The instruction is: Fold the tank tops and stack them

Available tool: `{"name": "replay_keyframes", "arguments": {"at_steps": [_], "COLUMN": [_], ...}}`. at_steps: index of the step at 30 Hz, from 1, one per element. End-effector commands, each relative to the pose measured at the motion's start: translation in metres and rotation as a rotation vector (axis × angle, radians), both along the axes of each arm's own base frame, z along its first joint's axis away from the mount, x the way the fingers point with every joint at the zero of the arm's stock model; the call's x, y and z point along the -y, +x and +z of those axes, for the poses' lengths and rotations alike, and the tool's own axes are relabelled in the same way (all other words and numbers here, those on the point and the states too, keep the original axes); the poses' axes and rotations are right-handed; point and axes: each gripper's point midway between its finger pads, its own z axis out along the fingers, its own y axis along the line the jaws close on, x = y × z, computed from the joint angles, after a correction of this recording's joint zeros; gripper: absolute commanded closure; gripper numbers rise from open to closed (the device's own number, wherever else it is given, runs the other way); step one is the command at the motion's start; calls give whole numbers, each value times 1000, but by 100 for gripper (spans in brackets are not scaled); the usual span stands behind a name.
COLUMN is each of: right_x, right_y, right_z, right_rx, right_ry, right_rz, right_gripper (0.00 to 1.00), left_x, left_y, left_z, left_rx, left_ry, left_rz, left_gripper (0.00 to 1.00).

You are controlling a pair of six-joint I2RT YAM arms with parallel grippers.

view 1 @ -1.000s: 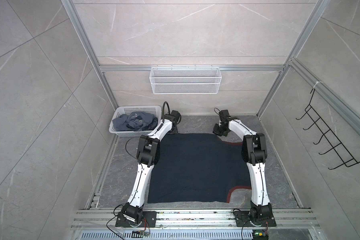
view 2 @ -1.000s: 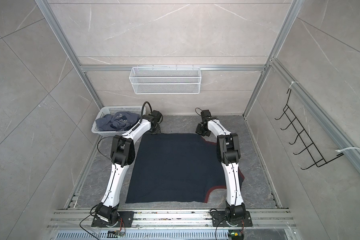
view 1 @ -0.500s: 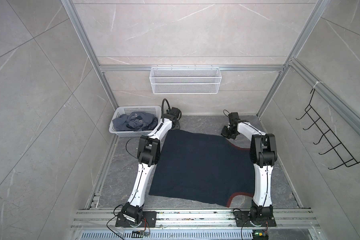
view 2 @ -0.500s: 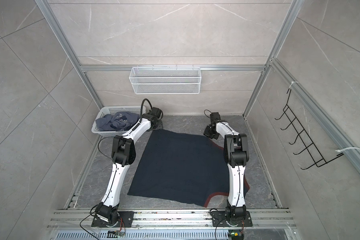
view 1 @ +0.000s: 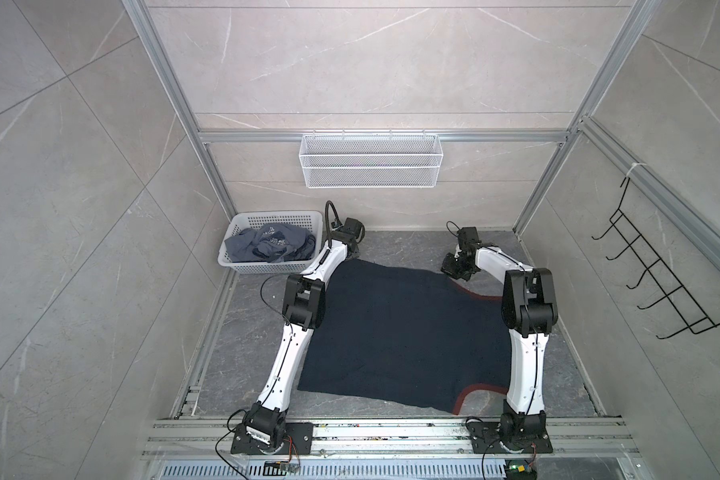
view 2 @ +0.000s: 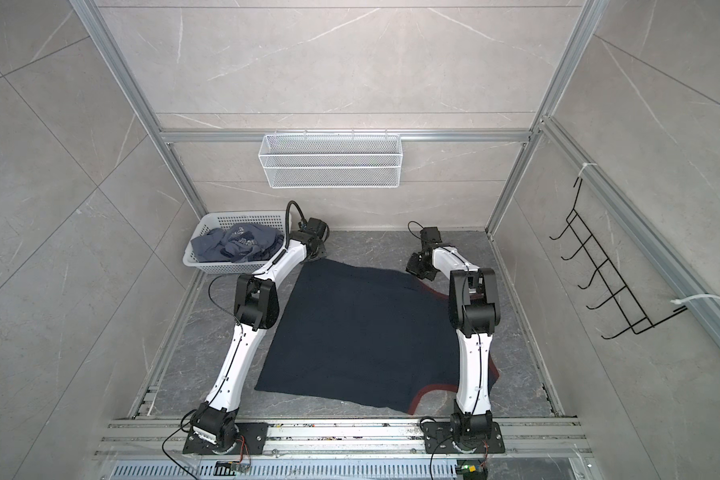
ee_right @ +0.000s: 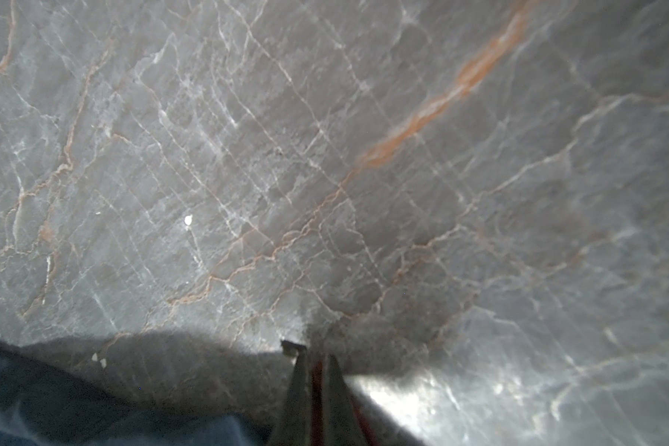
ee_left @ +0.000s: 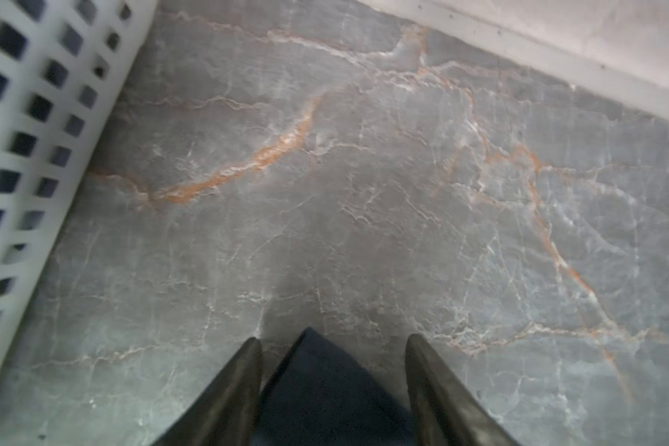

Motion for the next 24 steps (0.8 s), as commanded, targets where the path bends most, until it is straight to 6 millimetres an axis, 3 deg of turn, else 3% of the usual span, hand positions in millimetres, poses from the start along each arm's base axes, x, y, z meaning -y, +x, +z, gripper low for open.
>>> {"name": "replay_keyframes", "arguments": {"at_steps": [1,8,15,18,24], "right_x": [-5,-8,-18,-23,-35], "right_y": [0,7,15,22,38], "right_z": [16,17,18,18,17], "right_rx": [28,39,48,48,52], "right_ry": [19,28,28,17,10], "right_rz": [-8,4,31,46,73], "right_gripper": [98,98,98,98,98], "left_x": [-11,-10,-15,-26,-62], "left_y": [-1,-1,6,6,-3], "left_z": [-5,-3,13,23,57], "left_rx": [-22,-24,18,31,89], "left_ry": [-11,-32,-28,-8,71], "left_rz": [43,43,41,56,115], "left_gripper": [49,69,92,100,100]}}
